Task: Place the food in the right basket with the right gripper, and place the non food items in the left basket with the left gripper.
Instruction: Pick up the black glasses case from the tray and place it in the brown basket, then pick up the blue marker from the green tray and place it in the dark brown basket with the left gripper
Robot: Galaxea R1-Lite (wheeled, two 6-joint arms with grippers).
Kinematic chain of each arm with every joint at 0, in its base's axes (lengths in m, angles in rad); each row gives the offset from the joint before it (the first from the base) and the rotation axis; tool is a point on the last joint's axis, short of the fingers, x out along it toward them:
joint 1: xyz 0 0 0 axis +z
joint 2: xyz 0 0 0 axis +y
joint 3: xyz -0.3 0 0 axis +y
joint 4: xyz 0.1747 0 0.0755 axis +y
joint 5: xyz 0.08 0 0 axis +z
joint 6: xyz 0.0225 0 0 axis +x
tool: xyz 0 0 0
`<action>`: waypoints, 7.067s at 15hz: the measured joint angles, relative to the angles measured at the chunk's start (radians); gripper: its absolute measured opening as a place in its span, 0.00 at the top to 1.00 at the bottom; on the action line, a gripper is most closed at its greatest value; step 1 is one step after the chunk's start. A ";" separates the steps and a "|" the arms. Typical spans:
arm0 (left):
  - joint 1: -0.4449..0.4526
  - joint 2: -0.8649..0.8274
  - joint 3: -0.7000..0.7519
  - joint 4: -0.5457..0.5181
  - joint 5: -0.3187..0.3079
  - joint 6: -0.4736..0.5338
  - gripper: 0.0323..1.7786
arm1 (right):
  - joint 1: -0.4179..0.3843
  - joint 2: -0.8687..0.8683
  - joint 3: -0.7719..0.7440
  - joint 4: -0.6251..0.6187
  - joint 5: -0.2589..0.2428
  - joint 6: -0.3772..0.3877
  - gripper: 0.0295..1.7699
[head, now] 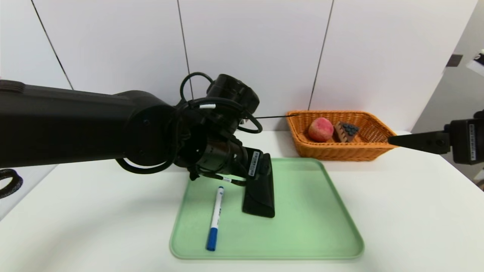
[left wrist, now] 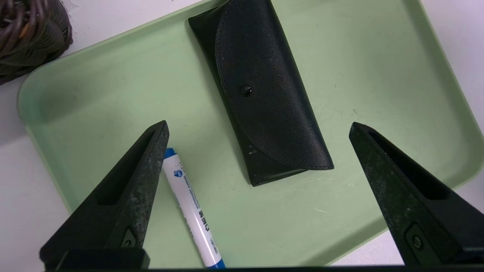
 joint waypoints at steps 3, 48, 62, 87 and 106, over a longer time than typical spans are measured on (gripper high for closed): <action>-0.008 0.030 -0.027 0.002 0.005 0.000 0.05 | -0.064 0.072 0.000 -0.037 0.161 -0.005 0.04; -0.050 0.402 -0.441 0.303 0.134 -0.203 0.61 | -0.116 0.031 0.245 -0.138 0.060 -0.005 0.03; 0.120 0.001 -0.443 0.246 0.045 -0.150 0.74 | -0.116 0.021 0.263 -0.139 0.062 -0.003 0.03; 0.695 0.199 -0.437 0.198 -0.238 -0.634 0.76 | -0.118 0.023 0.283 -0.142 0.053 -0.001 0.03; 0.704 0.219 -0.440 0.158 -0.232 -0.684 0.26 | -0.118 0.007 0.321 -0.144 0.055 -0.006 0.03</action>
